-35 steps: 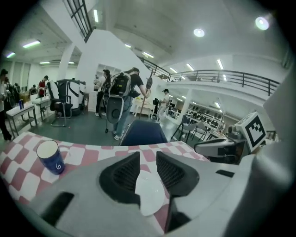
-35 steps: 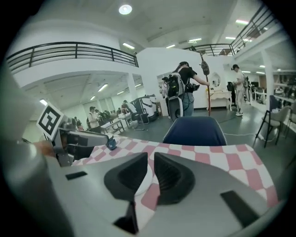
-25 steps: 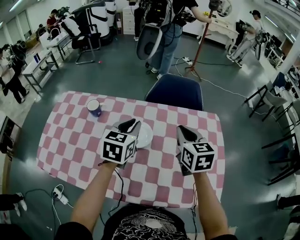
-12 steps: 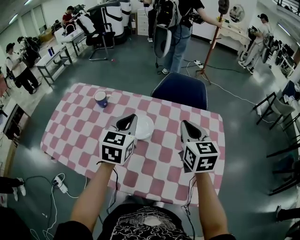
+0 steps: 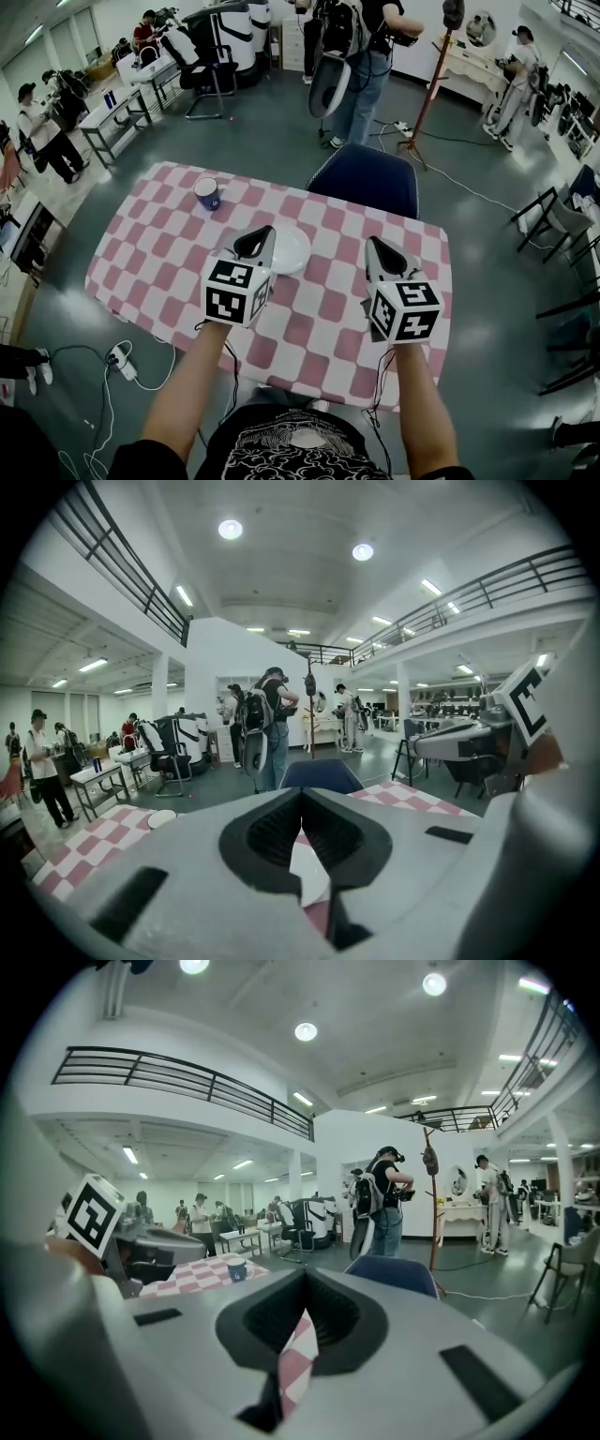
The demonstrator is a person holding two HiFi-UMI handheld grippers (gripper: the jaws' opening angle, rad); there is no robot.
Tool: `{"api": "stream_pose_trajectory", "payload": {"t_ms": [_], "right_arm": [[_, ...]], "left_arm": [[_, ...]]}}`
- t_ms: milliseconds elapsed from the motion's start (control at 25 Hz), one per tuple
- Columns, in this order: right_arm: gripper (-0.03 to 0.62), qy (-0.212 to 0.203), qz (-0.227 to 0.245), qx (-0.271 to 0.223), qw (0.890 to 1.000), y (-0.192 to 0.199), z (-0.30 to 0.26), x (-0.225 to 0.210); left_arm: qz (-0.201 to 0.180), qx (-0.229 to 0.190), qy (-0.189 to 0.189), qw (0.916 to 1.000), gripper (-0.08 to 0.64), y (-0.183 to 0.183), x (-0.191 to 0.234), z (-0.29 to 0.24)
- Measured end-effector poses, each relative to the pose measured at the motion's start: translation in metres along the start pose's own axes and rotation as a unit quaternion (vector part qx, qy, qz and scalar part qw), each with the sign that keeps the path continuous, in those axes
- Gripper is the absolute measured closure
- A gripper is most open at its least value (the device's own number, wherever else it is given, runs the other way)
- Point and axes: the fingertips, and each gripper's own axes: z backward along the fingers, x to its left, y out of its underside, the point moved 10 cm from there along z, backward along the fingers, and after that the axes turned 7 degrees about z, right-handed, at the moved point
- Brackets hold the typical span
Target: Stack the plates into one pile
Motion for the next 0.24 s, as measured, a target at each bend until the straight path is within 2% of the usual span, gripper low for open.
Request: {"api": "stream_pose_trajectory", "payload": {"t_ms": [240], "right_arm": [[0.588,0.001,0.002,0.000,1.000,-0.0018,0.0013,-0.0021]], "left_arm": [[-0.004,-0.002,0.000,1.0000,0.557,-0.0061,-0.0026,-0.0006]]}}
